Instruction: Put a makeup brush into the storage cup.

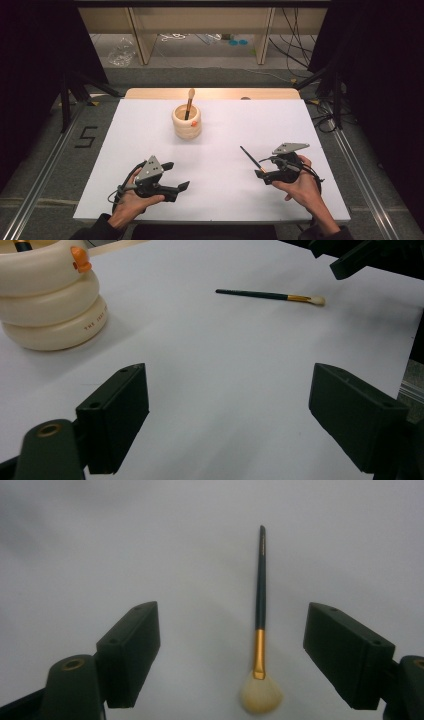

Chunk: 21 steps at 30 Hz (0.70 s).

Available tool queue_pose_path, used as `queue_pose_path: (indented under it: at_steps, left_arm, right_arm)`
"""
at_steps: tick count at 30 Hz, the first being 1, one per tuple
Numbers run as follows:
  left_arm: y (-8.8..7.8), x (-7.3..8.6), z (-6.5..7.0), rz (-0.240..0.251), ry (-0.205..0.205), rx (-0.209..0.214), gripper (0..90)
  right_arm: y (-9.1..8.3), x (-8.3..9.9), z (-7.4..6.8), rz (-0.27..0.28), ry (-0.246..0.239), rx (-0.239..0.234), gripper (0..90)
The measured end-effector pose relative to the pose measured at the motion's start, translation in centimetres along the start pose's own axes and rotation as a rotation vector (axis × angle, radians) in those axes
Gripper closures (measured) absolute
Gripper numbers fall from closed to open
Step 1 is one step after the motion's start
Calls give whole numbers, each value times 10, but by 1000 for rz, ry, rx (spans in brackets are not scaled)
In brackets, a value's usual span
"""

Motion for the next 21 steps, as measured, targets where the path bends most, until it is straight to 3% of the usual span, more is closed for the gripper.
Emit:
queue_pose_path:
  at_steps: [2,3,7,12,13,14,21]
  left_arm:
    - [0,0,0,0,-7,-4,161]
    - [0,0,-1,1,-2,-1,160]
    - [0,-1,-1,8,-7,4,160]
    - [-1,-1,-2,4,1,-3,160]
    - [-1,-1,-2,7,-2,-5,160]
    - [-1,-1,-2,11,-1,-8,160]
    - [-2,-2,-4,12,-5,-16,160]
  right_arm:
    - [4,-1,1,-3,-1,6,249]
    - [5,-1,3,-35,-8,-3,254]
    - [14,-5,7,-71,5,5,276]
    - [27,-8,12,-159,-48,-15,320]
    - [27,-8,10,-187,-28,-14,331]
    - [31,-10,12,-188,-60,-7,335]
    - [39,-10,17,-228,-55,-27,364]
Point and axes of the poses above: each handheld gripper's, and its own axes: y roughly forward along the jaws, x roughly out of its underside, z roughly to its right, the point moved 6 cm from there along y, roughly forward along the jaws, and after that the axes turned 10 degrees about z, right-handed, at the moved point
